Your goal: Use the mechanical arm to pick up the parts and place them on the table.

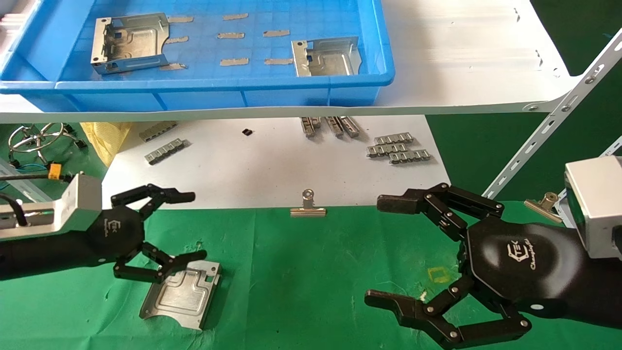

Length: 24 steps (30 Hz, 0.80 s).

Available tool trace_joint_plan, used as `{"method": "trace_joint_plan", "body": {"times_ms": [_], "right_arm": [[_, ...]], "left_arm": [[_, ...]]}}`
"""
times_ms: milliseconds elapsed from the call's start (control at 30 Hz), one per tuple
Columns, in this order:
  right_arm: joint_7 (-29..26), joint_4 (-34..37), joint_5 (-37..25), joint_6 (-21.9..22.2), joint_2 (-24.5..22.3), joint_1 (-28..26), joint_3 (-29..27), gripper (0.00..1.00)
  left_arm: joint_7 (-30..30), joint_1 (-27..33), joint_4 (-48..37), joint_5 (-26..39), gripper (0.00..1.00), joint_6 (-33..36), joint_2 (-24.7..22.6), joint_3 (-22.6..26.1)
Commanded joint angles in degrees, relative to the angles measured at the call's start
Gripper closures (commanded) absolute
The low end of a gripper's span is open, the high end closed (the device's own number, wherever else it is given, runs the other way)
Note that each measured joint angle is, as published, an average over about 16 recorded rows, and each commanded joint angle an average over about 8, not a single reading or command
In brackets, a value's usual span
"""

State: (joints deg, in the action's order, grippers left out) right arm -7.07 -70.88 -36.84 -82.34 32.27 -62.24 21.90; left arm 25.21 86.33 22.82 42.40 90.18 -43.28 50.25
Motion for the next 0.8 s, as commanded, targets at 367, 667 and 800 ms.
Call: {"method": "trace_joint_plan", "body": {"times_ms": [367, 667, 800], "right_arm": [[0.0, 0.0, 0.0, 0.0, 0.0, 0.0, 0.0, 0.00], [0.0, 0.0, 0.0, 0.0, 0.0, 0.0, 0.0, 0.00], [0.0, 0.0, 0.0, 0.0, 0.0, 0.0, 0.0, 0.00]], "left_arm": [[-8.9, -6.1, 12.5, -0.1, 0.00, -1.1, 2.0, -8.4], [-15.5, -10.7, 21.9, -0.2, 0.00, -1.9, 3.6, -14.8], [-18.4, -12.7, 26.0, -0.3, 0.00, -2.3, 4.2, -17.5]]}}
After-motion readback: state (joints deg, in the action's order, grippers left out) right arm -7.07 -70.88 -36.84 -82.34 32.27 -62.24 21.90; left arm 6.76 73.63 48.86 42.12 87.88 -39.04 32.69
